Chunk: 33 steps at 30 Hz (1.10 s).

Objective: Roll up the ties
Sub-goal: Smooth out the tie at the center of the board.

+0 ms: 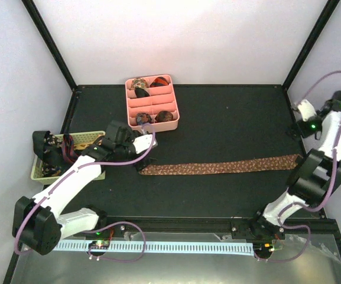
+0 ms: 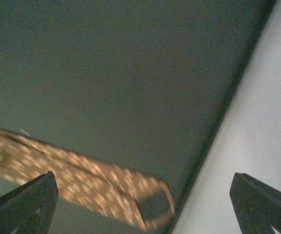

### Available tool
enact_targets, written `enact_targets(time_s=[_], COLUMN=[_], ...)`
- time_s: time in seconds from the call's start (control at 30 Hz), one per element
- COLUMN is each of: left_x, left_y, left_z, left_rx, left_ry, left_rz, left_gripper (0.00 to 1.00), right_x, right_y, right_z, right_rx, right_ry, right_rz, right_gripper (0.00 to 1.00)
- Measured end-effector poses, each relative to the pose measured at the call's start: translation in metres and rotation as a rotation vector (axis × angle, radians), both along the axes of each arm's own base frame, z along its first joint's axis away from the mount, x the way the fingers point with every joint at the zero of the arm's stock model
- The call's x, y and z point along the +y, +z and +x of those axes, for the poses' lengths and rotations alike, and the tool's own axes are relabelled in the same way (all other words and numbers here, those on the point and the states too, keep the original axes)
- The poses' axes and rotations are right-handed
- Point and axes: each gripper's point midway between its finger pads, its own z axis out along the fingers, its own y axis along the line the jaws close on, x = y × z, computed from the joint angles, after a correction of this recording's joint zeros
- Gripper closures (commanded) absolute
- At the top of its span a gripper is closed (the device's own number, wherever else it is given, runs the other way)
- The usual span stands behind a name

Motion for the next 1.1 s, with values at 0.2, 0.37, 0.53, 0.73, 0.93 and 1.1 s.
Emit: enact_targets(time_s=[0.2, 0.37, 0.53, 0.73, 0.93, 1.1], left_x=[-0.003, -0.008, -0.016, -0.007, 0.005, 0.013], left_y=[-0.004, -0.005, -0.036, -0.096, -0.121, -0.13], left_z=[-0.003, -0.004, -0.007, -0.01, -0.01, -0.006], left_rx=[0.006, -0.003, 0.08, 0.257, 0.297, 0.275], left_ry=[-0.039, -0.113, -0.221, -0.261, -0.26, -0.253], left_rz=[0.003, 0.02, 0.072, 0.209, 0.3, 0.357], left_gripper=[0.01, 0.01, 0.04, 0.06, 0.08, 0.15], right_x=[0.131, 0.203, 0.301, 0.367, 0.386, 0.389], right_y=[0.088, 0.115, 0.062, -0.033, -0.093, -0.116], right_z=[0.02, 0.013, -0.008, -0.073, -0.1, -0.1], right_rx=[-0.369, -0.477, -0.307, -0.024, 0.128, 0.165], right_ry=[0.281, 0.482, 0.801, 1.045, 1.146, 1.175], right_rz=[0.154, 0.299, 0.368, 0.318, 0.219, 0.161], right_gripper=[0.0, 0.0, 0.05, 0.07, 0.09, 0.12])
